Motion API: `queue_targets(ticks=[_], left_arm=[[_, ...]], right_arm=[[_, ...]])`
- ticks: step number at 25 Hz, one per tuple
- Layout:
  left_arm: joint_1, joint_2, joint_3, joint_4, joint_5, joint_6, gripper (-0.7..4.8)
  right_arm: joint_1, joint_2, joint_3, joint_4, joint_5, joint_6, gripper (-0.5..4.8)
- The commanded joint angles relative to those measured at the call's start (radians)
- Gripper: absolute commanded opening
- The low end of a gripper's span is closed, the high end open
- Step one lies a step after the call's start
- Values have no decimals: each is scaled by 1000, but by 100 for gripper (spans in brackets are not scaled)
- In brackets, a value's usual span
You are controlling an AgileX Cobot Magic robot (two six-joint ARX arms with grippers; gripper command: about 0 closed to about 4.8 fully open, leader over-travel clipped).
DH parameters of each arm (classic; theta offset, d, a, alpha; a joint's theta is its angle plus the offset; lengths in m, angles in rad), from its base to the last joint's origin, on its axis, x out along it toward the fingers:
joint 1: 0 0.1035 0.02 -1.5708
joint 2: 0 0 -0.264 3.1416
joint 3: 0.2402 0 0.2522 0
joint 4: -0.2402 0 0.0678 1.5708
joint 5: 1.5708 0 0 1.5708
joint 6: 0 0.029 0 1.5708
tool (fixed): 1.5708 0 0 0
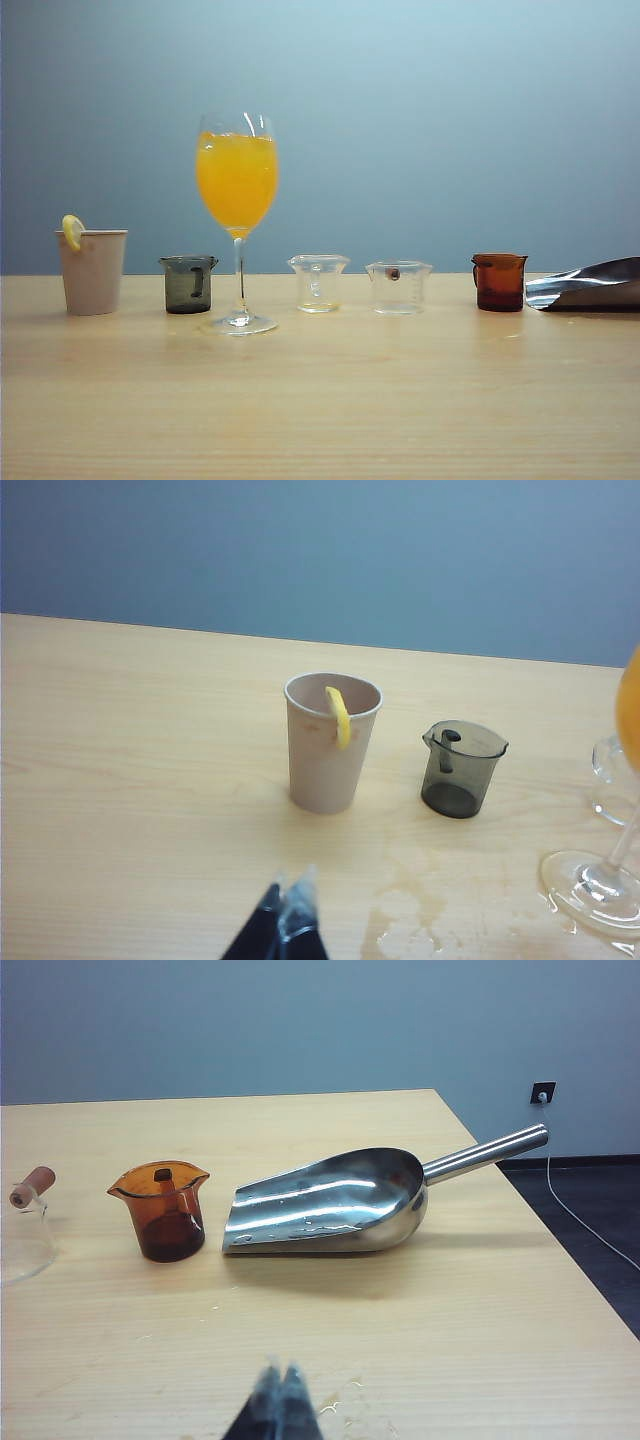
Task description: Pick up the fourth measuring cup from the left, pour the grenadine inside into the goblet, and finally put the measuring cup back in its original place.
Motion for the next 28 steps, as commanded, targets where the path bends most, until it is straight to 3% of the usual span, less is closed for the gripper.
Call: queue_targets(ticks=[1,8,10,12,14,18,22,28], left_arm=[[0,0,2,-4,-11,4,-6],[0,0,4,16,-18,-3,-6],[-1,0,18,32,-18,-39,-5],[-1,1,69,34,-18,-146,-5],[-1,6,110,27,-4,-175,-5],[-1,78,250,-60,39,-163,-5],[-2,186,372,-75,58,-93,-6],[-17,377,550,-74,148,-145,-5]], right_arm=[[0,1,-1,14,40,4,-9],[0,1,6,18,37,6,-9],[0,1,36,14,38,45,-9],[0,12,124,0,40,72,-9],[0,64,209,-59,39,72,-9],[0,215,337,-70,-10,75,-9],[1,354,431,-48,-43,75,-9],[16,533,499,66,-106,76,-9]])
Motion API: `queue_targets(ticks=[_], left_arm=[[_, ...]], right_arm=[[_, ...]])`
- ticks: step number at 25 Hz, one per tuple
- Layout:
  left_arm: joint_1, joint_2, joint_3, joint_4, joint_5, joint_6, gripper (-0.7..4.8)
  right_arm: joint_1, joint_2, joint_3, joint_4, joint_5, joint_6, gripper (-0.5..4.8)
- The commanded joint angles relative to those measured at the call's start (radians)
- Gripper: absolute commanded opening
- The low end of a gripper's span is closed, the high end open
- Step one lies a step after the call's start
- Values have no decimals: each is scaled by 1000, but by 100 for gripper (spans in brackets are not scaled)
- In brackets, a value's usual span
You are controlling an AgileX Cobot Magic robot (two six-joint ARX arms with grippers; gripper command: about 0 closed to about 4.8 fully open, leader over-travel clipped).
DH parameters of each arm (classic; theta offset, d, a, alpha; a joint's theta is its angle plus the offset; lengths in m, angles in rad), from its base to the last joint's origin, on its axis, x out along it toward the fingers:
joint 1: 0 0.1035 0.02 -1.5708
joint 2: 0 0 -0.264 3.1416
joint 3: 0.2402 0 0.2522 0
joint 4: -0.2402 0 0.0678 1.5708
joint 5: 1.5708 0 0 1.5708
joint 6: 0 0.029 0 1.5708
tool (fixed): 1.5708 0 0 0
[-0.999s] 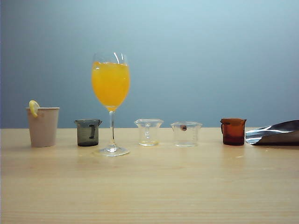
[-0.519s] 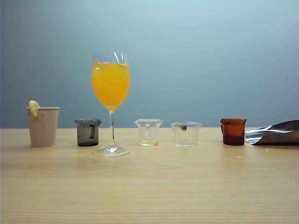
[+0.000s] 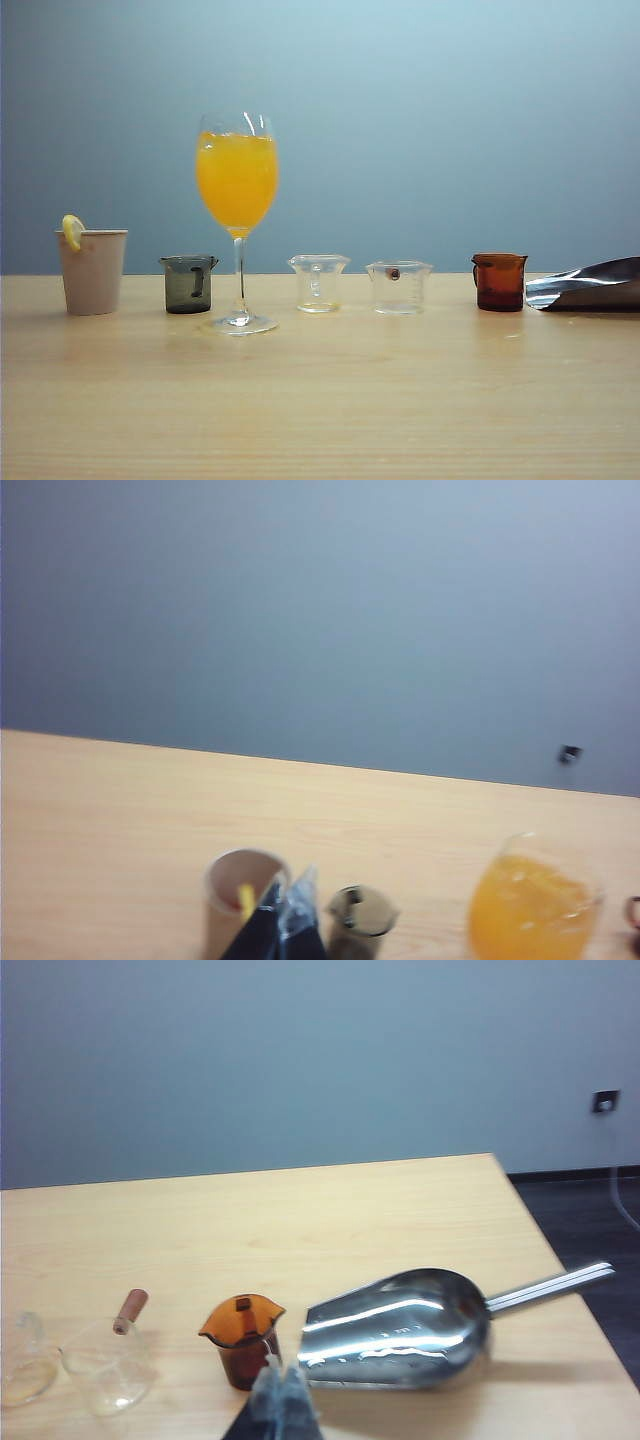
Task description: Pick up the fourth measuring cup from the left, pour the grenadine inside into the goblet, and finally put the measuring cup back in its original place.
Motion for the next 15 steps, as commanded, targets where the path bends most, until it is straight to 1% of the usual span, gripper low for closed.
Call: queue_targets(ticks=[1,3,5,6,7,8,9,10,11,12,13,15], left_arm=[[-30,67,75,-1,38,-45,-5],[-83,121,130,-3,13,-24,-5],[-142,169,182,-19,-7,28,-5],[-185,206,213,-32,-22,68,-5],[-229,241,242,-41,-38,103,-5],[-317,298,278,-46,-76,134,-6],[-353,320,288,-46,-98,136,-5],[-417,362,299,-45,-135,136,-6],[-459,397,300,-47,-142,137,-6],[-476,414,300,-54,-136,137,-5],[-502,443,300,-70,-116,154,-6],[-525,468,300,-92,-89,191,-6]], right_arm=[[26,59,5,87,-5,4,-9],[58,112,5,99,5,3,-9],[93,167,4,120,5,3,-9],[115,200,3,139,11,3,-9],[135,228,2,159,32,3,-9],[179,293,-2,212,102,3,-9],[196,332,-6,252,127,3,-9],[205,395,-21,332,132,3,-9],[206,464,-42,417,119,4,-9],[209,505,-51,454,113,5,-9],[214,579,-65,518,113,4,-9],[213,659,-66,573,113,3,-9]])
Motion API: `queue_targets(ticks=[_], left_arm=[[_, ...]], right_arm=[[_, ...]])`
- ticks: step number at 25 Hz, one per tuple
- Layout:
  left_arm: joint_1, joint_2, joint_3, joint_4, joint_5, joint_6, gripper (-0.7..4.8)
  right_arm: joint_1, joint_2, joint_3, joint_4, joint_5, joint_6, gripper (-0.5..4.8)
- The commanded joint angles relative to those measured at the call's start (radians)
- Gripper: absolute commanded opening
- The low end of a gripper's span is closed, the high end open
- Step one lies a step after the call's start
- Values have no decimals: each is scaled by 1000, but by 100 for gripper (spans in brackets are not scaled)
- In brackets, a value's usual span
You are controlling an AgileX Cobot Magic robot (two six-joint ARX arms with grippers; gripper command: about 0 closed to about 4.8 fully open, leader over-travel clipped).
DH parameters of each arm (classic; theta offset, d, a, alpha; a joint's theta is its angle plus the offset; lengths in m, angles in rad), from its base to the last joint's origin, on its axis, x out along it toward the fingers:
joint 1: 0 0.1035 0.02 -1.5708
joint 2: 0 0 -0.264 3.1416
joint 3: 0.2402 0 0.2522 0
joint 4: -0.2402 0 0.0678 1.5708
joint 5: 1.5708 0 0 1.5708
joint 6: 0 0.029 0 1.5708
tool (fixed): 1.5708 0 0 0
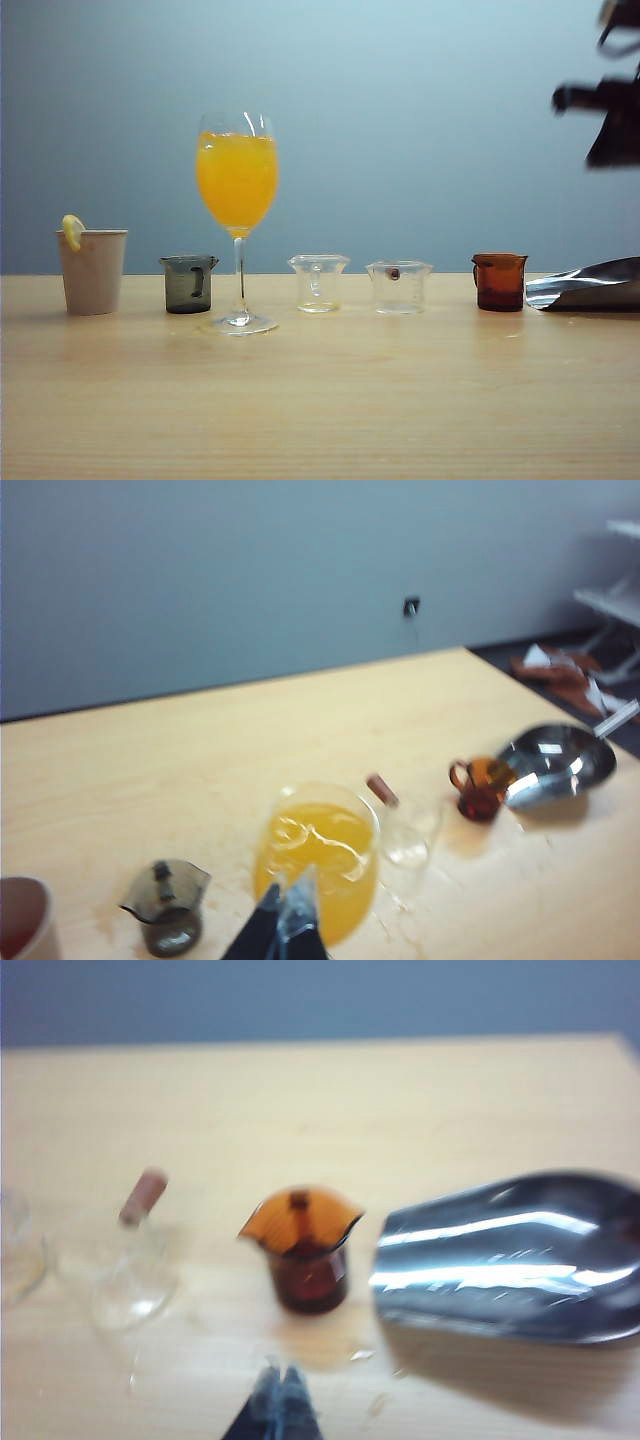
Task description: Pick up the fourth measuring cup from the left, pour the grenadine inside into the goblet, and finally put the measuring cup back in its original place.
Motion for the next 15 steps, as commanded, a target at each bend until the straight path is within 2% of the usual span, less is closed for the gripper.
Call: queue_targets(ticks=[1,3,9,15], left_arm=[[-34,37,6,-34,56,76,-6],[-49,58,6,-44,79,109,-6],[-65,123,6,-59,140,110,-6],[-66,204,6,-66,175,110,-6]], right_arm=[[1,124,3,151,-12,0,-9],[1,207,4,241,-25,0,-9],[-1,484,8,533,-18,0,-9],[-1,653,73,562,-18,0,-9]])
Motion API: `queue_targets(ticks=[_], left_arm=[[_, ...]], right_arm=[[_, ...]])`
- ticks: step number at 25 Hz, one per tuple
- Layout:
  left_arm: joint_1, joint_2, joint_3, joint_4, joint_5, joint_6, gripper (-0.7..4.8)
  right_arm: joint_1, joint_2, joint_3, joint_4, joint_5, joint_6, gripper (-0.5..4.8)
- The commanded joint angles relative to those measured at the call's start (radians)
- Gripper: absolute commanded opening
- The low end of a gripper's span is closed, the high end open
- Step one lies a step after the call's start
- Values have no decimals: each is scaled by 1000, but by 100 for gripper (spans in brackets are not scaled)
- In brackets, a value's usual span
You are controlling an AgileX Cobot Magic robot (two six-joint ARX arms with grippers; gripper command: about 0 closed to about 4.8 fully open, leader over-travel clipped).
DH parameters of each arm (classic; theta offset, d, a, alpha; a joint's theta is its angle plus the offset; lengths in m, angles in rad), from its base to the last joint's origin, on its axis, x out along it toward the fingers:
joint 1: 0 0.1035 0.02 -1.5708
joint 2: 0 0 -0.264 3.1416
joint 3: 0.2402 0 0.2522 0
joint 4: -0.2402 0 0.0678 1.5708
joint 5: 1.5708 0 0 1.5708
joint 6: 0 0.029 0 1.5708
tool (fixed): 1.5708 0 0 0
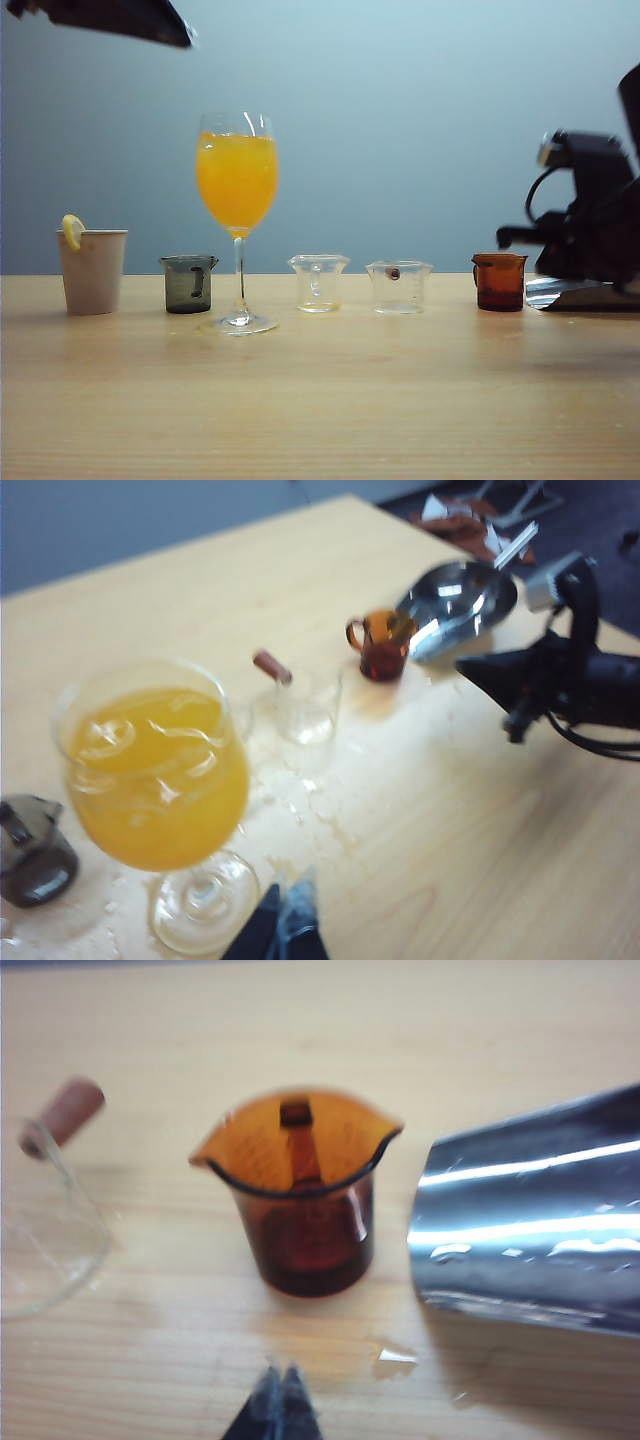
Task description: Pick up the fourth measuring cup from the left, pour the grenadine inside into the goblet, and finally put the measuring cup back in its original place.
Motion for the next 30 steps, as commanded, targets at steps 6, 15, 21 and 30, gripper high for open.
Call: queue_targets(ticks=[6,15,21,30], left_arm=[[0,69,5,14,12,23,-6],[0,90,5,21,12,26,-6],[0,93,5,0,12,26,-5],[0,93,5,-18,11,27,-6]], right_arm=[[-2,96,124,30,25,-8,214],[-5,164,169,30,44,-7,445],[-6,234,248,8,27,-8,448],[-6,317,360,-29,34,-12,479]])
